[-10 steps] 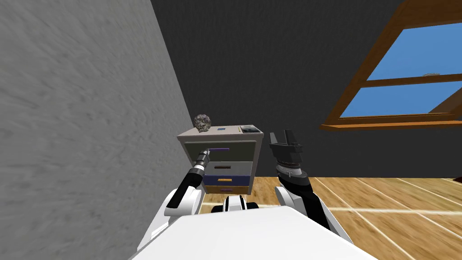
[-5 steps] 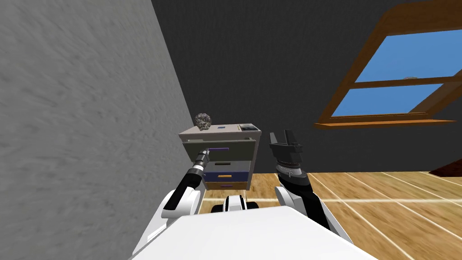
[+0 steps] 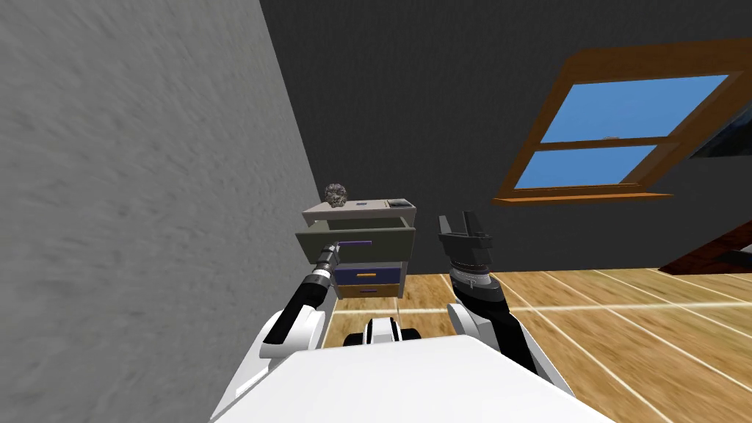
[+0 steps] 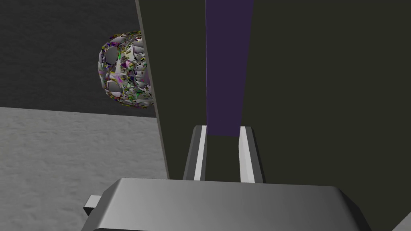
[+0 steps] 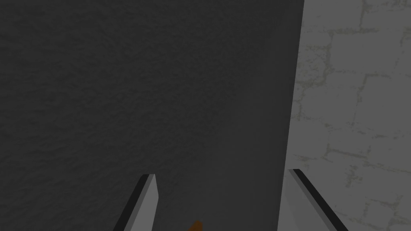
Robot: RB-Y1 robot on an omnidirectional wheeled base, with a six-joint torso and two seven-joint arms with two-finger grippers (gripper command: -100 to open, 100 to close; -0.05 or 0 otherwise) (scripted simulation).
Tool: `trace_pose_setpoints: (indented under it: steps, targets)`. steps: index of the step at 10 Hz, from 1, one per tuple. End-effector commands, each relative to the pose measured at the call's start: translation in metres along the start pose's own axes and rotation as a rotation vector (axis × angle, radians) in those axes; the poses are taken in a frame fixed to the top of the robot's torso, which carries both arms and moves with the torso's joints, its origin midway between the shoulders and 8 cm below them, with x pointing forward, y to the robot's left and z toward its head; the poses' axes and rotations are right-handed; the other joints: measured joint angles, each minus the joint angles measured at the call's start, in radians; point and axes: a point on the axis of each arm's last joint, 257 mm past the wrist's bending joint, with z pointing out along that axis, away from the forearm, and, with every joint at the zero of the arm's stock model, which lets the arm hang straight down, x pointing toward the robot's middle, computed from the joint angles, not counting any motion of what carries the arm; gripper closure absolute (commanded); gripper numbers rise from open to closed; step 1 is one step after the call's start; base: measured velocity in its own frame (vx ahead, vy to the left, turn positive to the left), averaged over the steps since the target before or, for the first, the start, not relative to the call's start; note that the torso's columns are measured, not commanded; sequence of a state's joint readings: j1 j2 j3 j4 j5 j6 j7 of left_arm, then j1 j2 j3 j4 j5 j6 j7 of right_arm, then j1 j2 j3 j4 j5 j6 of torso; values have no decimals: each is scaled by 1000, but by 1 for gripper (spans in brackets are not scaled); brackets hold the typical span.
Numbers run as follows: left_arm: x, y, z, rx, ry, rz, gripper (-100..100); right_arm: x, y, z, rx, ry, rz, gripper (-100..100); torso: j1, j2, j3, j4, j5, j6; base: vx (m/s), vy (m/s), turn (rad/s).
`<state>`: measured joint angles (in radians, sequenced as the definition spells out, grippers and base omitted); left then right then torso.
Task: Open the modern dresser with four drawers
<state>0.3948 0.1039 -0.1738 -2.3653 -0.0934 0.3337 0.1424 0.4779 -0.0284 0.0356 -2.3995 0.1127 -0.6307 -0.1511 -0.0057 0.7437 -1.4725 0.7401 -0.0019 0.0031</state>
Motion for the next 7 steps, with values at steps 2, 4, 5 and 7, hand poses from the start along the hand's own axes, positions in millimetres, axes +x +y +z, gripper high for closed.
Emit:
trace_pose_setpoints:
  steps: [2, 4, 5, 7]
  targets:
    - [0, -17, -7, -1, -2, -2, -100, 0, 0, 0, 0, 0, 0, 0, 2, -9, -5, -2, 0, -2, -17, 11, -7]
    - [0, -28, -12, -1, -4, -3, -100, 0, 0, 0, 0, 0, 0, 0, 5, -17, -11, -4, 1, -2, 70, 1, -1]
    - [0, -34, -15, -1, -4, -4, -100, 0, 0, 0, 0, 0, 0, 0, 6, -11, -8, -3, 2, -3, 51, 7, -6]
    - [1, -45, -21, -1, -6, -6, -100, 0, 0, 0, 0, 0, 0, 0, 6, -2, -1, -1, 2, -3, 29, 7, -5]
